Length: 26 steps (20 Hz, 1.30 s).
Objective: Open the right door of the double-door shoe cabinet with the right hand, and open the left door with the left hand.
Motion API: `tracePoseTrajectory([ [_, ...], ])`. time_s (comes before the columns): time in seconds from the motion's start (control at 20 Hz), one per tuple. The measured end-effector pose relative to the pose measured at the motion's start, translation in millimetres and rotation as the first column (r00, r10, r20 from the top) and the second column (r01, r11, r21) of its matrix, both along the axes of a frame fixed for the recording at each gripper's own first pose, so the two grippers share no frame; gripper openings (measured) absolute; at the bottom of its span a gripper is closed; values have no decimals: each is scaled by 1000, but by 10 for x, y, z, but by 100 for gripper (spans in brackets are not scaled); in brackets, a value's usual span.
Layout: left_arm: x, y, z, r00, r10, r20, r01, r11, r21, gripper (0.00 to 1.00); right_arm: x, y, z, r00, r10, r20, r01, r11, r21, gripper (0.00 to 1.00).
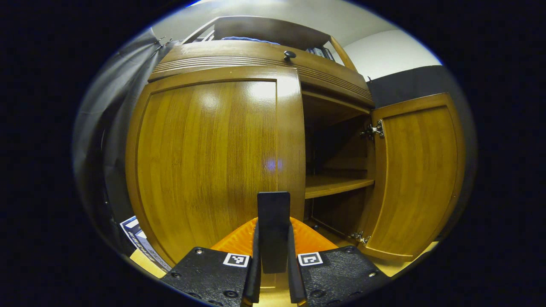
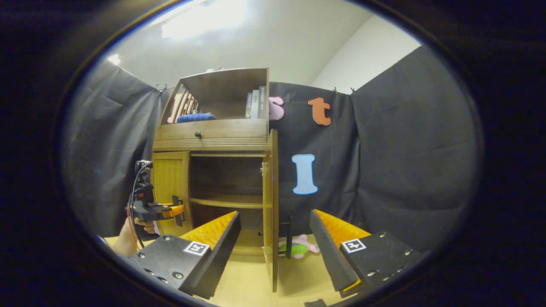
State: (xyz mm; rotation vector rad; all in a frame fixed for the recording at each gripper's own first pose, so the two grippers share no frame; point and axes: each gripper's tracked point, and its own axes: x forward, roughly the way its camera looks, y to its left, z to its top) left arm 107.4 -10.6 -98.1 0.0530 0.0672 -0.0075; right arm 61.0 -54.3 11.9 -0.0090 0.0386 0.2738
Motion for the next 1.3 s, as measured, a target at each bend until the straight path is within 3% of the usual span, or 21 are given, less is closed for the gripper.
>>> tracePoseTrajectory([
  [0.1,-110,-2,9,1000,-21,-4,21,1000,2,27,-84,99,47,1000,6,3,-6,999,-44,100],
  [0.35,-536,39,77,997,-77,-17,77,997,-7,28,-204,382,66,998,53,-16,-55,991,-123,94],
  [0.5,-797,118,124,996,-89,-18,89,996,0,29,-177,381,64,999,30,-29,-34,990,-135,94],
  [0.75,-1223,359,182,996,-64,-61,66,997,31,27,-208,544,49,995,70,-65,-74,995,-61,96],
  [1.3,-1774,954,284,998,54,-45,-46,987,153,27,-252,664,-19,991,131,-38,-133,989,-58,94],
])
